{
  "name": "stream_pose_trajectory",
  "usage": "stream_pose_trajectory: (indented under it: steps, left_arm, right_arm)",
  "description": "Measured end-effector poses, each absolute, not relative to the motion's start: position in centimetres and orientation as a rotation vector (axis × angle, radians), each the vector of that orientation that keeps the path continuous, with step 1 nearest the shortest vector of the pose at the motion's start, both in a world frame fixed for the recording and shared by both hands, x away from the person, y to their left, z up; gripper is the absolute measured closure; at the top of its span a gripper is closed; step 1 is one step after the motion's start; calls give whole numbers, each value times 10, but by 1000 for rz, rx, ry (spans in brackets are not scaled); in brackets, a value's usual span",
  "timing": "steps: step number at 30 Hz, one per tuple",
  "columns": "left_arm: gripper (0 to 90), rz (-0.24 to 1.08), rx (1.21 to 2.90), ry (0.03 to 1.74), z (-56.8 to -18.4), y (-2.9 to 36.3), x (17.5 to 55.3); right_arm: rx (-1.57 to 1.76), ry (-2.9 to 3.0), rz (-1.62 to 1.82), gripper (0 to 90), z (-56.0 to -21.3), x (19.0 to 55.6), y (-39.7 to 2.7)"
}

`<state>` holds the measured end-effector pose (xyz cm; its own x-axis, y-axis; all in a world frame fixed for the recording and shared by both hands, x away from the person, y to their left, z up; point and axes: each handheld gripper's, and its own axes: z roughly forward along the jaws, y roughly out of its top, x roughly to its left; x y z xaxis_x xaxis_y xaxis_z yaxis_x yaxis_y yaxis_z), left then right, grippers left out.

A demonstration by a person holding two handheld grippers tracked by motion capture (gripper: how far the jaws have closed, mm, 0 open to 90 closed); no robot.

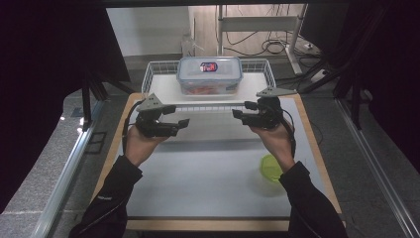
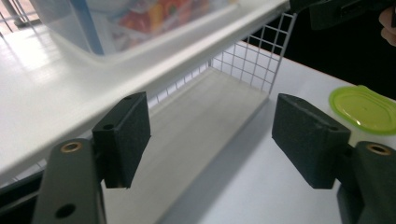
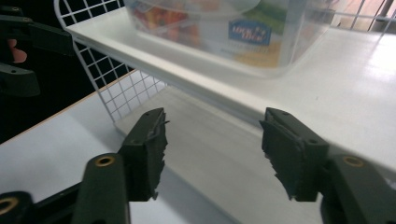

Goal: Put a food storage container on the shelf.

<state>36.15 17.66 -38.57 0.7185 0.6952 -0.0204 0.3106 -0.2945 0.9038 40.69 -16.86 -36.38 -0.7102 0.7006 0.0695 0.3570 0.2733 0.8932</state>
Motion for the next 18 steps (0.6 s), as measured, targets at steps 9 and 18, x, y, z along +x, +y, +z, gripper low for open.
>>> stream_pose_trajectory:
  steps: [9, 18]
  left_arm:
    - [158, 444, 1892, 776, -403, 180, 340]
    - [110, 456, 1906, 785, -421, 183, 315]
  right_arm:
    - [909, 2238, 1420, 220, -381, 385, -176]
    - [880, 2292, 1369, 114, -399, 370, -184]
